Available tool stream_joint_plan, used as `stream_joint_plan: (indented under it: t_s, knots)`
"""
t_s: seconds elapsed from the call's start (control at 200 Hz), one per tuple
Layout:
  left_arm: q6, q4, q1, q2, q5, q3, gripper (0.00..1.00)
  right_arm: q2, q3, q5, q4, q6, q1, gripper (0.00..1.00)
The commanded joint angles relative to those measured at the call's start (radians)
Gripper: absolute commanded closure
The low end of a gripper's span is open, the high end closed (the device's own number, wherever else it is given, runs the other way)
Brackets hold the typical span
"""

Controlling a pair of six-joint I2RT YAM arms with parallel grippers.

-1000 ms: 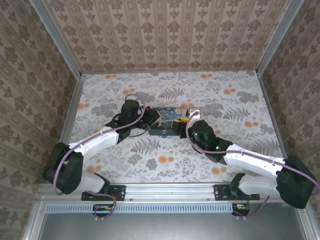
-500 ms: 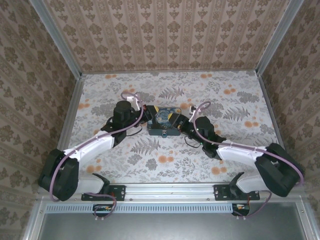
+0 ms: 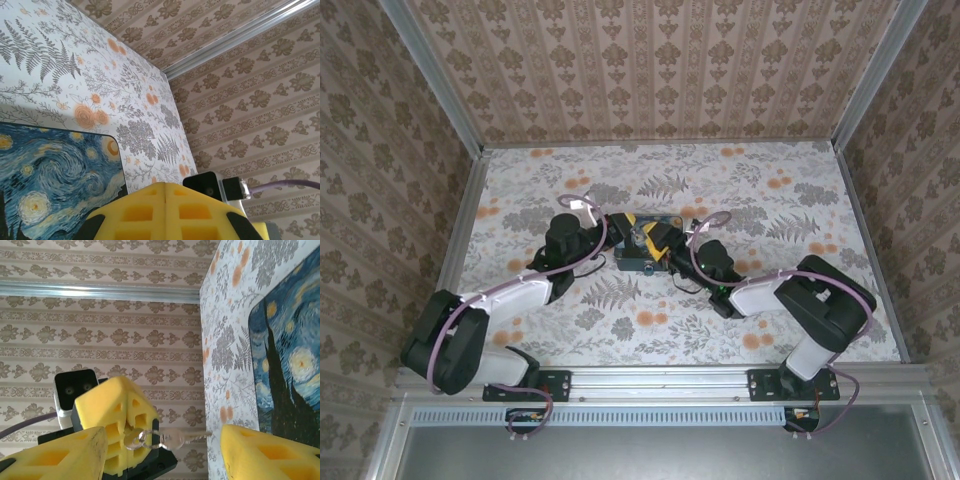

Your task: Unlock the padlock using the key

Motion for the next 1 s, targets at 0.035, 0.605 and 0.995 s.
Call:
stream_joint_plan:
  t_s: [0.035, 0.605, 0.995]
  knots:
    - [-0.028, 0.109, -0.005, 0.005, -0.039, -0.012, 1.0, 0.04, 0.015, 0.056, 0.112, 0.099, 0.035, 0.35]
    - [-0.012, 0.112, -0.032, 0.006, -0.068, -0.024, 1.0, 0.087, 0.075, 0.15, 0.122, 0.19, 0.072, 0.33]
    - [-0.011, 0.121, -0.047, 0.01, -0.082, -0.032, 1.0, 0.104, 0.111, 0.163, 0.123, 0.201, 0.077, 0.49]
